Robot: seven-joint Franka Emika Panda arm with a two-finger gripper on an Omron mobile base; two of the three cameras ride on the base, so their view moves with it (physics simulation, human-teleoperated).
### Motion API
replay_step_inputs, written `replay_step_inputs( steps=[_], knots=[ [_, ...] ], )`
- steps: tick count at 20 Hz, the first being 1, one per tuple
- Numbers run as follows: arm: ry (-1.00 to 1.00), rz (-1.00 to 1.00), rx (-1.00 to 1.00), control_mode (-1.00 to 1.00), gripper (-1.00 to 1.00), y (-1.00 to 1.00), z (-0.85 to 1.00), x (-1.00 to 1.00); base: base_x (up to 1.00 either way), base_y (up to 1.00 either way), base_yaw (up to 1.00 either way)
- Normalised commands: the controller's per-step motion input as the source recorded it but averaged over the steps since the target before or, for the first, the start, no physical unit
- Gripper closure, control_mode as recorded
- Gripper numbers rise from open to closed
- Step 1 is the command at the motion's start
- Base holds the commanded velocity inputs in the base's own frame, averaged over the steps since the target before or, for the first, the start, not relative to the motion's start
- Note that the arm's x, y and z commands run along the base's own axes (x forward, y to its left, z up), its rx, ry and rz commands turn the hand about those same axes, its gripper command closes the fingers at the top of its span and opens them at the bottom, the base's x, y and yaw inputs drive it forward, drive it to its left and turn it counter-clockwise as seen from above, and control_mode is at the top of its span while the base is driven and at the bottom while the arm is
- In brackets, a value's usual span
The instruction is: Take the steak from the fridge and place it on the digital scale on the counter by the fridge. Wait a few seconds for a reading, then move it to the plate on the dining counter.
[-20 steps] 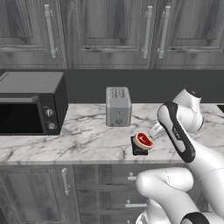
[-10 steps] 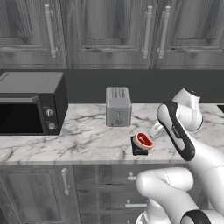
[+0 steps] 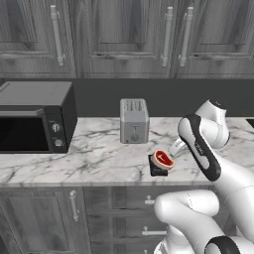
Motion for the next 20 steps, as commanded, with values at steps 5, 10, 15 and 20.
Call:
replay_step_inputs(
  steps=[5,10,15,20],
  knots=[
    [0.00,0.00,0.00,-1.00,-1.00,-0.07,-0.06,0.00,0.00,0.00,0.00],
    [0.00,0.00,0.00,-1.00,-1.00,-0.06,-0.05,0.00,0.00,0.00,0.00],
    [0.01,0.00,0.00,-1.00,-1.00,-0.02,-0.01,0.01,0.00,0.00,0.00],
    [0.00,0.00,0.00,-1.00,-1.00,0.00,0.00,0.00,0.00,0.00,0.00]
  ],
)
